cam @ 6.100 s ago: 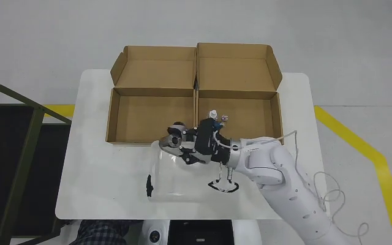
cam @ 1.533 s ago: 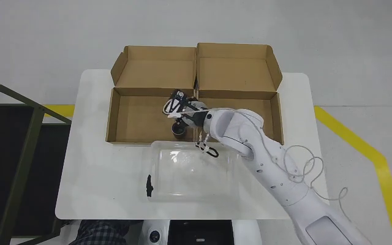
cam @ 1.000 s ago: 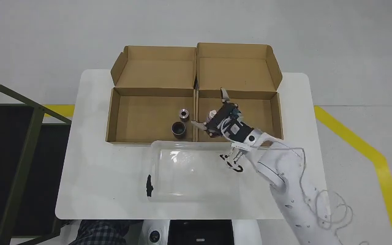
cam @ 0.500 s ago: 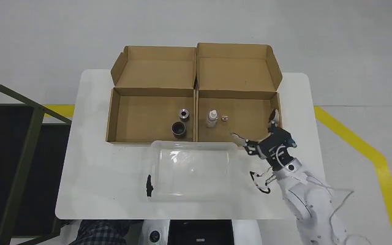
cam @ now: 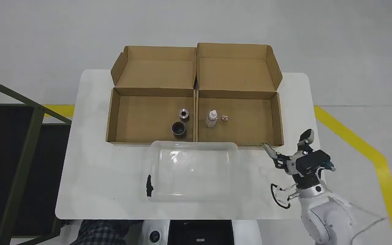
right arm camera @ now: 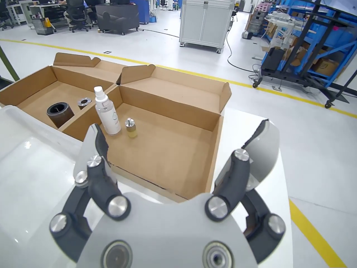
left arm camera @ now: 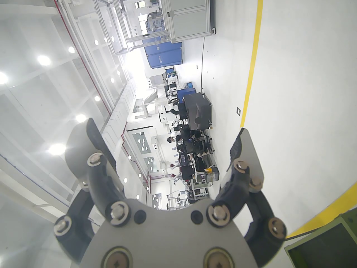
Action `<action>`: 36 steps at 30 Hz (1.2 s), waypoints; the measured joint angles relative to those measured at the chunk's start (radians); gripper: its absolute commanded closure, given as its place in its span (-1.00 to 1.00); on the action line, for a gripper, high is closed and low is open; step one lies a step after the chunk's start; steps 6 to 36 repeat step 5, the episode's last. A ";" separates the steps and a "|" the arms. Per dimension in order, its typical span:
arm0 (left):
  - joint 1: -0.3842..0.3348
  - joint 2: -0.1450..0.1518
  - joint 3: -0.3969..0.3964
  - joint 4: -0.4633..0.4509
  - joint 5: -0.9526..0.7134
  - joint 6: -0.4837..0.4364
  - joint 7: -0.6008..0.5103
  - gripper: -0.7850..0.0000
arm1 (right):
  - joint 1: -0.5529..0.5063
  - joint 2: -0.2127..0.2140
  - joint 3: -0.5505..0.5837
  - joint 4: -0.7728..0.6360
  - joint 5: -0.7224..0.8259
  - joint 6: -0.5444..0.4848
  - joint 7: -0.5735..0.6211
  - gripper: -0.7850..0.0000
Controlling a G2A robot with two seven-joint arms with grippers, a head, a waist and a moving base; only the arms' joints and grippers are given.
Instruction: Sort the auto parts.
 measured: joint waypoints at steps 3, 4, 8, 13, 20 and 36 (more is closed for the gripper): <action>0.000 0.000 0.000 0.000 0.000 0.000 0.000 -1.00 | -0.017 0.002 0.015 0.000 0.008 -0.017 0.000 -1.00; 0.000 0.000 0.000 0.000 0.000 0.000 0.000 -1.00 | -0.018 0.002 0.018 0.000 0.009 -0.020 0.003 -1.00; 0.000 0.000 0.000 0.000 0.000 0.000 0.000 -1.00 | -0.018 0.002 0.019 0.000 0.010 -0.021 0.004 -1.00; 0.000 0.000 0.000 0.000 0.000 0.000 0.000 -1.00 | -0.018 0.002 0.019 0.000 0.010 -0.021 0.004 -1.00; 0.000 0.000 0.000 0.000 0.000 0.000 0.000 -1.00 | -0.018 0.002 0.019 0.000 0.010 -0.021 0.004 -1.00; 0.000 0.000 0.000 0.000 0.000 0.000 0.000 -1.00 | -0.018 0.002 0.019 0.000 0.010 -0.021 0.004 -1.00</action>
